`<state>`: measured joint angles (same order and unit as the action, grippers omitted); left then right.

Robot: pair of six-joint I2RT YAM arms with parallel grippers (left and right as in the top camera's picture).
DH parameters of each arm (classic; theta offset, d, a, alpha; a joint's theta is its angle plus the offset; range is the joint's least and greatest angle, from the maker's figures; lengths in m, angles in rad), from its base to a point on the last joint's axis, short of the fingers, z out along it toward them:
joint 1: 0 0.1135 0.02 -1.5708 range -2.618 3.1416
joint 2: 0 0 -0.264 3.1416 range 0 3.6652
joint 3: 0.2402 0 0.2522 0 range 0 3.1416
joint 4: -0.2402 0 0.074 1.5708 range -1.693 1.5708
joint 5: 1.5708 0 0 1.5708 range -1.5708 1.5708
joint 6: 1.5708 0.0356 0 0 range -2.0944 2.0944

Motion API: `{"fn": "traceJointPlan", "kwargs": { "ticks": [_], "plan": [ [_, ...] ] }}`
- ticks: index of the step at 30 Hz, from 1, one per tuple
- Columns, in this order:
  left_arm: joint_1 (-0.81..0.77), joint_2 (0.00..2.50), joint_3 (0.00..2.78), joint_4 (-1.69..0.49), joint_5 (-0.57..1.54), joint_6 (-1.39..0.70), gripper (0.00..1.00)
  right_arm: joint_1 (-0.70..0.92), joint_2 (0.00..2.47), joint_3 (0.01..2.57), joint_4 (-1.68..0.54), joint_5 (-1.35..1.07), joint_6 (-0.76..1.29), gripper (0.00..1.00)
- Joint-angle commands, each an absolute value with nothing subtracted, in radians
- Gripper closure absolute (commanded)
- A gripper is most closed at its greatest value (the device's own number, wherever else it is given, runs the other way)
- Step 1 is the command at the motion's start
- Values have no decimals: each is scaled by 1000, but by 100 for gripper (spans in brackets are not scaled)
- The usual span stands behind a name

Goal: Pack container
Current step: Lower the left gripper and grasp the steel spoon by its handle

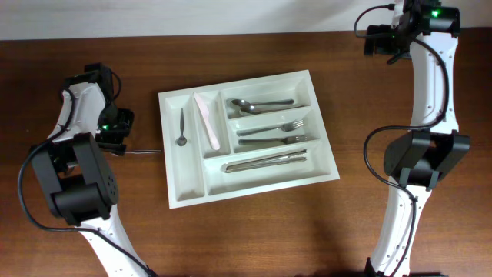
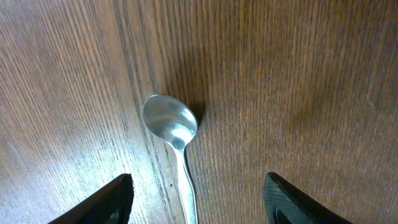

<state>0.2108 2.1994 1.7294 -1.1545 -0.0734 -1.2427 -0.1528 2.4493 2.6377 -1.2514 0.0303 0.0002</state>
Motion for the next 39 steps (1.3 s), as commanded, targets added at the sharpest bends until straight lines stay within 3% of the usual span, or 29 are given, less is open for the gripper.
{"fn": "traceJointPlan", "kwargs": {
  "ticks": [1,12,17,27,32,39],
  "plan": [
    [233,2193,1721,-1160,-65,-1229,32,-151,2443,2652,-1249,46,9,1],
    [305,2193,1673,-1186,-83,-1199,34,-151,2443,2652,-1249,46,9,1],
    [305,2193,1635,-1146,-93,-1172,43,-151,2443,2652,-1249,46,9,1],
    [302,2193,1610,-1110,-94,-1127,45,-151,2443,2652,-1249,46,9,1],
    [302,2193,1610,-1106,-94,-1120,82,-151,2443,2652,-1249,46,9,1],
    [302,2193,1610,-1106,-95,-1120,96,-151,2443,2652,-1249,46,9,1]
  ]
}}
